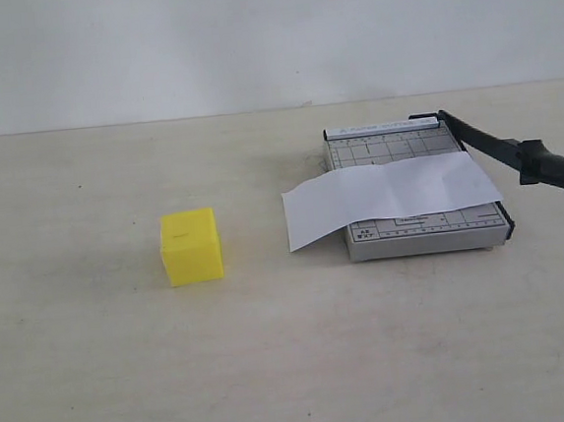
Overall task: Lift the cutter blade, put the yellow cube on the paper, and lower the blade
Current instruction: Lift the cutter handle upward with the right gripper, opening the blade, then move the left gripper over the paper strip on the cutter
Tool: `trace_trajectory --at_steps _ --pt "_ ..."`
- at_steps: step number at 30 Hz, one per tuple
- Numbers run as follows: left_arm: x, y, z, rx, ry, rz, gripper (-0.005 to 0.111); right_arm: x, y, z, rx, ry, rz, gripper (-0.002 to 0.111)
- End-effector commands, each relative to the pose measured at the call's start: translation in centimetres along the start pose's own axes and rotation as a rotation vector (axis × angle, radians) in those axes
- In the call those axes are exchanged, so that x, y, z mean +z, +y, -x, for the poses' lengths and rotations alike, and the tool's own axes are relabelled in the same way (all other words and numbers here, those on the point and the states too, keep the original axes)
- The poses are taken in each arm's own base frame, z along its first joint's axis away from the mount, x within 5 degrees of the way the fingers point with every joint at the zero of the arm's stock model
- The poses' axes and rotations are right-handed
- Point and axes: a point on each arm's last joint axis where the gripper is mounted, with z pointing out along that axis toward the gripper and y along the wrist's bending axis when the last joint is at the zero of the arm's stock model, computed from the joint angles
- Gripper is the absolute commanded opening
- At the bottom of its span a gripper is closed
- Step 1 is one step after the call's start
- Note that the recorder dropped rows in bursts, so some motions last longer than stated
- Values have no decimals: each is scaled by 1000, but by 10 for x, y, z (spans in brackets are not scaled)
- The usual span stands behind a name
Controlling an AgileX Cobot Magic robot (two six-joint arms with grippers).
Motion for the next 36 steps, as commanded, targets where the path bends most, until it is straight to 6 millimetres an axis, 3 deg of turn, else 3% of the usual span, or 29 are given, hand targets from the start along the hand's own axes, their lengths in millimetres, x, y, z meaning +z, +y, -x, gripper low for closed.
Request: trace_trajectory --at_steps 1,4,9,25,29,33,36 --pt "0 1 2 -6 -34 9 60 -34 -1 -25 9 -193 -50 0" --pt "0 1 3 -6 -45 14 60 -49 -3 -26 30 -310 -73 0" --pt "0 1 3 -12 -47 9 60 -60 -2 -27 166 -344 -47 0" --pt "0 0 4 8 -52 2 60 -60 -2 -26 212 -348 -40 0" --pt "0 0 3 8 -45 -1 60 -62 -2 -39 217 -372 -51 0" --pt "2 -3 2 -13 -44 -21 60 -68 0 -76 217 -382 -57 0" --pt "5 -8 0 -47 -62 -50 60 -74 3 -83 216 -365 -29 0"
